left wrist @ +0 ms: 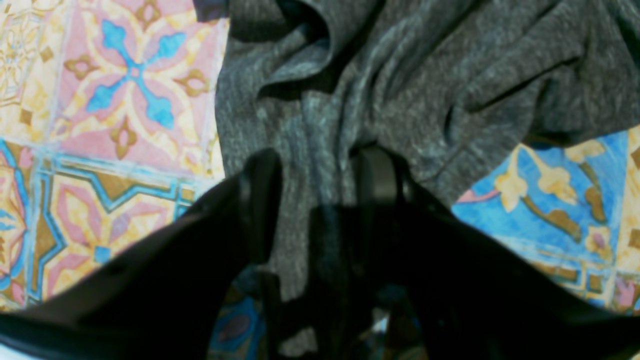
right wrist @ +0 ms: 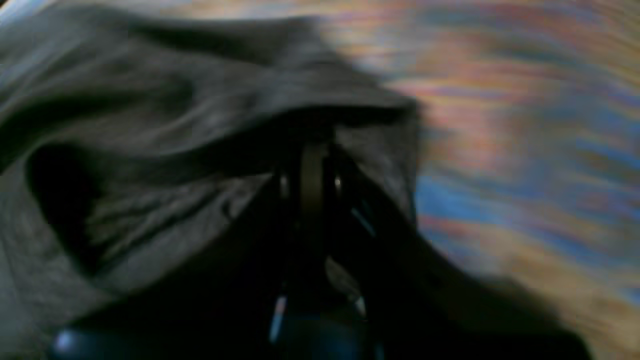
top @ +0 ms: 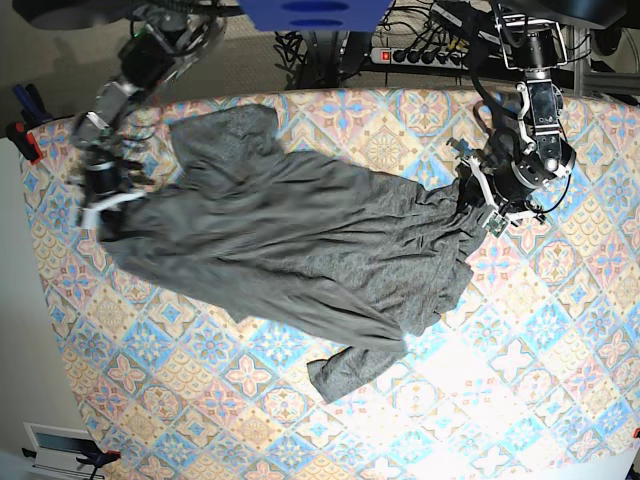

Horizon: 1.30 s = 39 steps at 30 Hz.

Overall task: Layout the t-shirt on the table in an organized manner, then fold the t-shirt properly
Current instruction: 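Release the hem and regrasp the shirt body with the right gripper, then grasp the shirt edge with the left gripper near its middle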

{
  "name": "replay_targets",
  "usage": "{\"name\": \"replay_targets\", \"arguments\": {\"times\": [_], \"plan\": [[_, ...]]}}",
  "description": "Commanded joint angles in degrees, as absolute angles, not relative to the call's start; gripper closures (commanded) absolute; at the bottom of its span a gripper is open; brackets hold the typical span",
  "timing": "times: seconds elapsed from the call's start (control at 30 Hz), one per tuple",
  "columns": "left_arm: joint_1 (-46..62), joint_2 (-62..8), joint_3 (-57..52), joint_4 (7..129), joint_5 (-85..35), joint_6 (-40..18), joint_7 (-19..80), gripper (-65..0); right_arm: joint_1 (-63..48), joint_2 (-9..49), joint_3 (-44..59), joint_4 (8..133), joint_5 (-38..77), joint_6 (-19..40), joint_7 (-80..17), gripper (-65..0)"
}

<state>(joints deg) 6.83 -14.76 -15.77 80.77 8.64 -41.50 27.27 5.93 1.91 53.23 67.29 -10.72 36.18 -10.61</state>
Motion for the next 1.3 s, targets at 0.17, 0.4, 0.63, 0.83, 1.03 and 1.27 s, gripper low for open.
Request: {"name": "replay_targets", "arguments": {"times": [0.17,0.4,0.63,0.83,1.03,1.27], "plan": [[7.69,-14.73,-15.16,79.25,17.01,-39.96,36.26,-23.3,9.89,5.58,60.97,65.27,-10.95,32.84,-12.18,-1.4],[7.69,-14.55,-15.16,80.31,17.01,-39.96,36.70,-23.3,9.80,5.85,60.97,64.40,-10.95,31.60,-12.35,-14.5],[11.56,-14.37,-15.16,99.65,16.57,-40.00,36.70,-23.6,9.71,5.85,60.97,66.59,-10.95,31.87,-12.00,-37.3],[9.45,-12.00,-15.43,112.66,16.66,-40.00,36.79,-23.6,9.71,5.85,60.97,72.75,-10.95,31.87,-12.26,-37.9],[4.88,-11.74,-15.25,112.66,17.10,-40.00,36.79,-23.6,7.87,5.67,60.97,77.49,-10.95,31.87,-12.26,-38.1],[-8.31,-11.65,-13.23,98.42,17.10,-40.00,36.79,-23.6,6.64,5.58,60.88,80.92,-11.03,31.87,-12.35,-37.9]]}}
